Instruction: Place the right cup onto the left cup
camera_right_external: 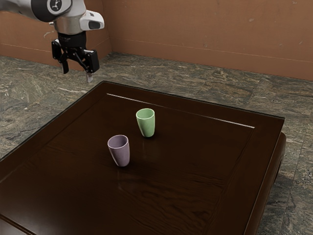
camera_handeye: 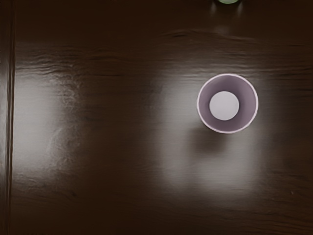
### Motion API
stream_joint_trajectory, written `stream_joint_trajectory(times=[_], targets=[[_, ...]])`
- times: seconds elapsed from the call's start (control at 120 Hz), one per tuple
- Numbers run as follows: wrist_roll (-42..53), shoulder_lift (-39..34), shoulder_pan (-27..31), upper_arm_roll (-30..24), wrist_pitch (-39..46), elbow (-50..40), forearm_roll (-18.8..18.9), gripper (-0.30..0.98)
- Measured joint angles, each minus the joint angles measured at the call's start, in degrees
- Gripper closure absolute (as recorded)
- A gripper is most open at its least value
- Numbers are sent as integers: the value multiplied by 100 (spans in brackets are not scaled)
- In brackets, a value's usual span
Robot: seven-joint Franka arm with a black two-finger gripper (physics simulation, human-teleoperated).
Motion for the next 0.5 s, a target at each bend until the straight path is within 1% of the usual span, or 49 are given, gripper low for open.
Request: stream_joint_trajectory(times=[0.108, 0.192, 0.325, 0.375, 0.5], targets=[[-44, 98, 35, -55, 27, 2, 15, 0], [-84, 389, 52, -132, 205, -34, 17, 0], [-194, 965, -100, -197, 646, -87, 22, 0], [-276, 1035, -108, -253, 841, -270, 22, 0], [-552, 950, -118, -339, 1463, -1099, 11, 0]])
